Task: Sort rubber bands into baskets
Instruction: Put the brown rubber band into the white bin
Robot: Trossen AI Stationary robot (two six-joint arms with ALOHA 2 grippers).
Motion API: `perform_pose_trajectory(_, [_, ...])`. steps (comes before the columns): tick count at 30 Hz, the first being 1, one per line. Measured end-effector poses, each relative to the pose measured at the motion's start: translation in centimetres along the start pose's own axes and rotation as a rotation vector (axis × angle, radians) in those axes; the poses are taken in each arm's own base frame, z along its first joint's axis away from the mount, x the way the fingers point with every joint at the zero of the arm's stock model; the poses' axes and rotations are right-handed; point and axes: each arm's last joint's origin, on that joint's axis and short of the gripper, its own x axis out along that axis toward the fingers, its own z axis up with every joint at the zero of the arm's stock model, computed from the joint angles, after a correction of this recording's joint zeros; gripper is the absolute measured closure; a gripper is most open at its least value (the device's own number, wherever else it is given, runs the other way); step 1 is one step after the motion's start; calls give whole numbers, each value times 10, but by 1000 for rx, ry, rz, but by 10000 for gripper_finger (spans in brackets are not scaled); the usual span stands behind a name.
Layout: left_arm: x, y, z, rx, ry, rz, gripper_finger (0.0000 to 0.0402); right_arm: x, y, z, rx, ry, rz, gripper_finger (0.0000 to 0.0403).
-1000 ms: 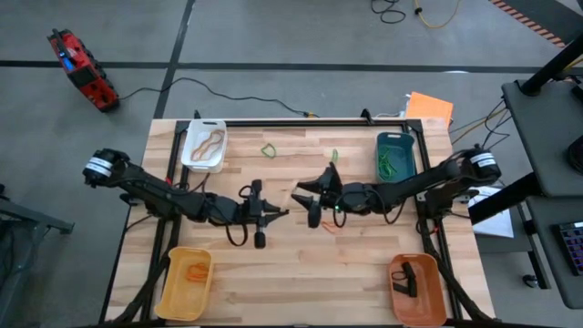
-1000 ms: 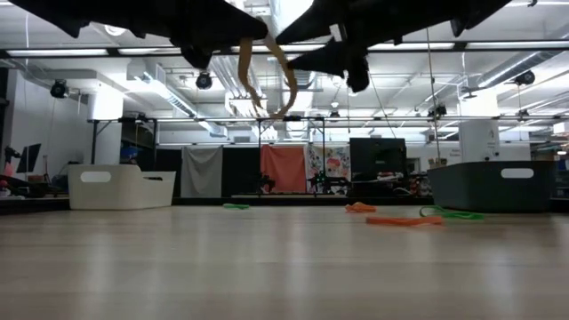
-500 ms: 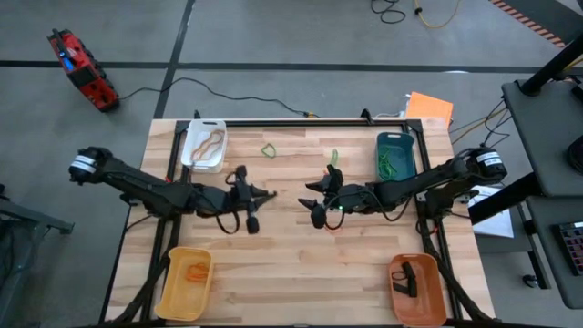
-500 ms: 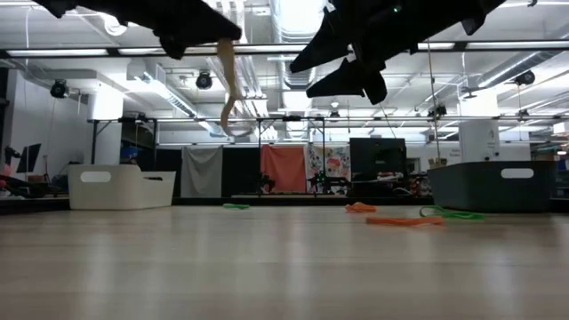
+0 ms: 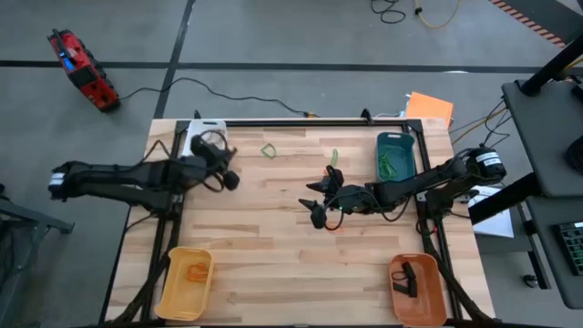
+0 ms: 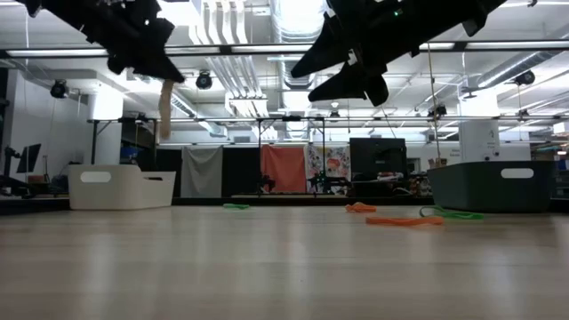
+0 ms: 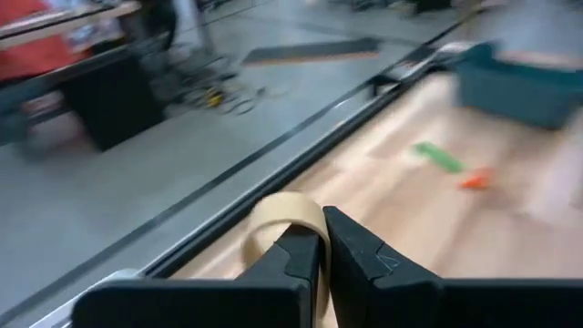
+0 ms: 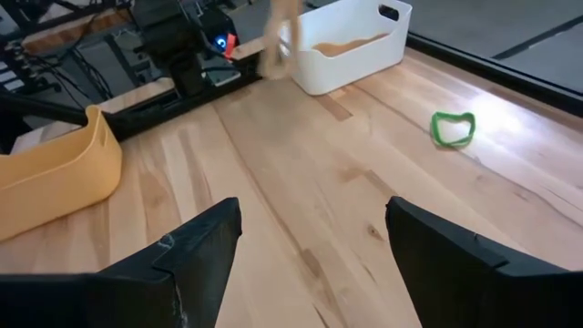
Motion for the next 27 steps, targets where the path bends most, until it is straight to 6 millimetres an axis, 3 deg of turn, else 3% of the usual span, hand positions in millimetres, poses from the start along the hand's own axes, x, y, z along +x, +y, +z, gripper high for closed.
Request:
perform_pose_trajectory(12, [32,56,-17,-27,226,378,401,0,-1,-2,-14,22,-12,140])
perform_pose_trajectory(27, [55,71,-32,36,390,494,401,0,-2,-4,-29,36,-20,137])
